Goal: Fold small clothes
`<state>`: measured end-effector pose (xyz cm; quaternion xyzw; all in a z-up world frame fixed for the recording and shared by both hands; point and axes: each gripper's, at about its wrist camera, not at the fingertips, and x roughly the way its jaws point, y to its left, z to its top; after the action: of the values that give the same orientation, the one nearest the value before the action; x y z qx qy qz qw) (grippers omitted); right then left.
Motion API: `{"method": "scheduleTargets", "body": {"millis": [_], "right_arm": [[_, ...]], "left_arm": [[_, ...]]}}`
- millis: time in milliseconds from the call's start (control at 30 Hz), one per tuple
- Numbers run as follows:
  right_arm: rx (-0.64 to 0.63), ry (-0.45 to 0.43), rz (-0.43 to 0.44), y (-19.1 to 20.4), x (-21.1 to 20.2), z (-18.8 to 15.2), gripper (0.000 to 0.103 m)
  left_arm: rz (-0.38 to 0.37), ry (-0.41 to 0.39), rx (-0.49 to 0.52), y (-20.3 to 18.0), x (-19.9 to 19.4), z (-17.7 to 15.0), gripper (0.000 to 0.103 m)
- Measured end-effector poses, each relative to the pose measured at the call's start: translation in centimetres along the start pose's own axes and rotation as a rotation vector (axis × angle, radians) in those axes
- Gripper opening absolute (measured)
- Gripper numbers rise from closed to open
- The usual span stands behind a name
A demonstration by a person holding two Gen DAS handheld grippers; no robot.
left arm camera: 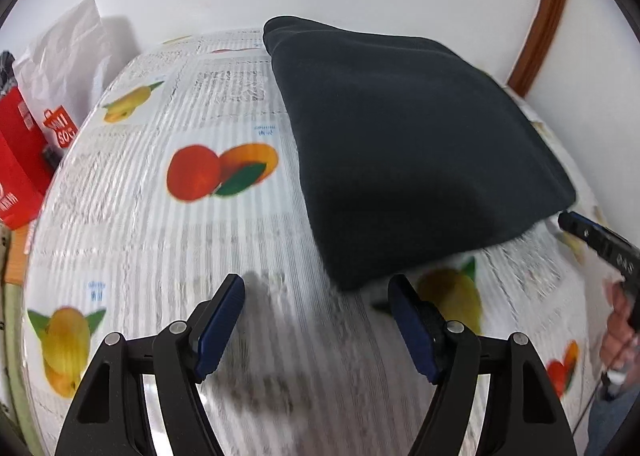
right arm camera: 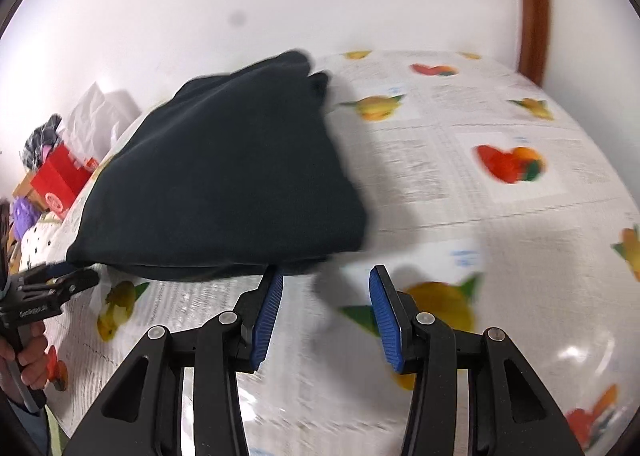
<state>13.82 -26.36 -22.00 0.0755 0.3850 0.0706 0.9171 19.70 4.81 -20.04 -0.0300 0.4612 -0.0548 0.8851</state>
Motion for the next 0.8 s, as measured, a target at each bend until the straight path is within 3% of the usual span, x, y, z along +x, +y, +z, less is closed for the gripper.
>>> {"method": "scheduleTargets", "body": {"millis": [167, 233, 367, 567, 800], "right_arm": [[0.058, -0.075, 0.010, -2.1, -2.7, 1.3, 0.046], [0.041, -0.085, 0.018, -1.4, -2.7, 2.1, 0.046], [-0.010, -0.077, 0.024, 0.9, -1.0, 3.5, 0.046], [-0.035, -0.017, -0.011, 2.9, 1.9, 3.9, 0.046], [-0.036, 0.009, 0.002, 2.2, 2.5, 4.1, 0.046]], "left_arm": [[-0.017, -0.054, -0.014, 0.6, -2.8, -0.2, 0.072], [-0.054, -0.090, -0.018, 0.4, -3.8, 0.4, 0.074], [-0.045, -0.112, -0.021, -0.4, -3.2, 2.3, 0.075], [-0.010, -0.092, -0.019, -1.3, -1.2, 4.0, 0.075], [-0.012, -0.057, -0.044, -0.9, 0.5, 4.2, 0.077]]}}
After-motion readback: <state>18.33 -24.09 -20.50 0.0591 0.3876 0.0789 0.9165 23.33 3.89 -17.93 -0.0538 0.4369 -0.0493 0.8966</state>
